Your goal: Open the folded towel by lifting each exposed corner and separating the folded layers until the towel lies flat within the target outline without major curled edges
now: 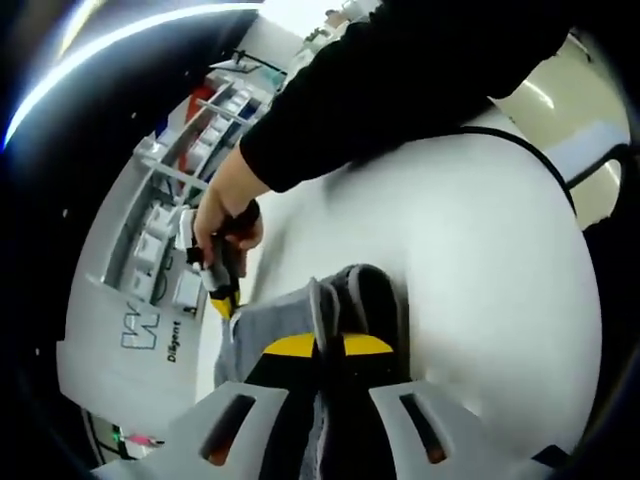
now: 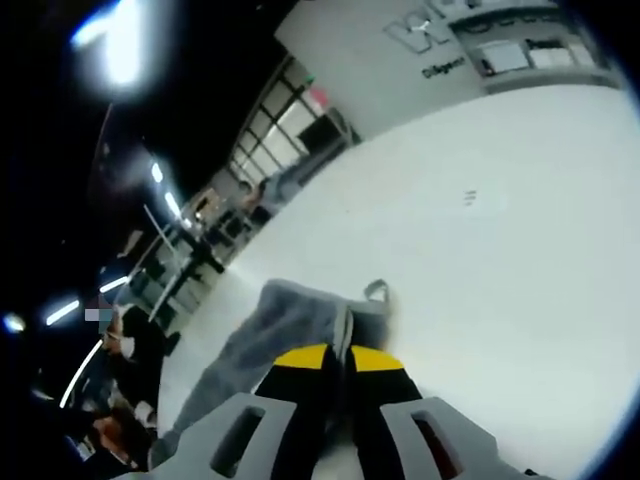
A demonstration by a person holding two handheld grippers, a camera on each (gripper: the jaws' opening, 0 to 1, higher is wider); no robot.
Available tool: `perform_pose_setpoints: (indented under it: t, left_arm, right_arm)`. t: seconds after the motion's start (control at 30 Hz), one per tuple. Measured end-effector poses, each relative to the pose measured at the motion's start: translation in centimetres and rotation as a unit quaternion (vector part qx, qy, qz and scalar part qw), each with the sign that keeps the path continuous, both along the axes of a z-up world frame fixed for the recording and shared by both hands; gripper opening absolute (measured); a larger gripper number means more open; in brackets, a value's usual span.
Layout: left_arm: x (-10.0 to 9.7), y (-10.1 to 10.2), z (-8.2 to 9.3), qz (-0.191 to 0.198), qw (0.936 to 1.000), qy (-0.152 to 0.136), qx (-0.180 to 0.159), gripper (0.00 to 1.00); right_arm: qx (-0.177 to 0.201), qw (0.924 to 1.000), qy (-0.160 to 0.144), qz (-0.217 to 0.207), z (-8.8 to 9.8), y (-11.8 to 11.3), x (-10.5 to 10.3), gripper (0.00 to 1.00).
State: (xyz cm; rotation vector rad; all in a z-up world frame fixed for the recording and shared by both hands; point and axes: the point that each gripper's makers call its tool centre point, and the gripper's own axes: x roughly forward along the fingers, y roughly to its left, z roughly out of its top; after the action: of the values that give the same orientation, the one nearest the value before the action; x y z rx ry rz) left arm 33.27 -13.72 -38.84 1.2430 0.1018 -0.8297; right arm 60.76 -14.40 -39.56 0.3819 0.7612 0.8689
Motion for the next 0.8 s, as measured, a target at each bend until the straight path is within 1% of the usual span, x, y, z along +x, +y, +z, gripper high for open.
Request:
perform_pose_setpoints:
  t: [0.07, 0.23, 0.3, 0.37, 0.47, 0.63, 0.7, 0.8]
  left_arm:
    - [0.1, -0.1, 0.2, 0.002, 1.0000, 0.004, -0.009, 0.04]
    - [0.1, 0.0, 0.2, 0.002, 0.9999, 0.006, -0.012, 0.04]
    - [0.1, 0.0, 0.4, 0.001, 0.9999, 0.003, -0.015, 0.04]
    - [0.4, 0.0, 1.0, 0.003, 0.9997, -0.009, -0.024, 0.04]
    - [0.3, 0.2, 1.5, 0.006, 0.9993, -0.011, -0.034, 0.03]
    - [0.2, 0.2, 1.3, 0.004, 0.9993, -0.007, -0.035, 0.03]
    - [0.3, 0.1, 1.6, 0.001, 0.9991, -0.015, -0.038, 0.03]
    - [0.4, 0.2, 1.9, -0.001, 0.9991, -0.024, -0.034, 0.03]
  right_arm:
    - [0.003, 1.0000, 0.000, -0.001, 0.1, 0.1, -0.3, 0.01]
    - [0.001, 1.0000, -0.002, -0.003, 0.1, 0.0, -0.3, 0.01]
    - [0.002, 1.0000, 0.000, -0.003, 0.1, 0.0, -0.2, 0.01]
    - [0.002, 1.0000, 0.000, -0.003, 0.0, -0.1, -0.1, 0.01]
    - [0.003, 1.0000, -0.004, -0.006, 0.2, -0.2, 0.2, 0.00]
    - [0.000, 0.9999, -0.010, -0.006, 0.2, -0.1, -0.2, 0.00]
    - [0.002, 0.9999, -0.012, -0.009, 0.3, 0.0, -0.2, 0.00]
    - [-0.001, 0.9999, -0.013, -0.007, 0.3, 0.0, -0.2, 0.00]
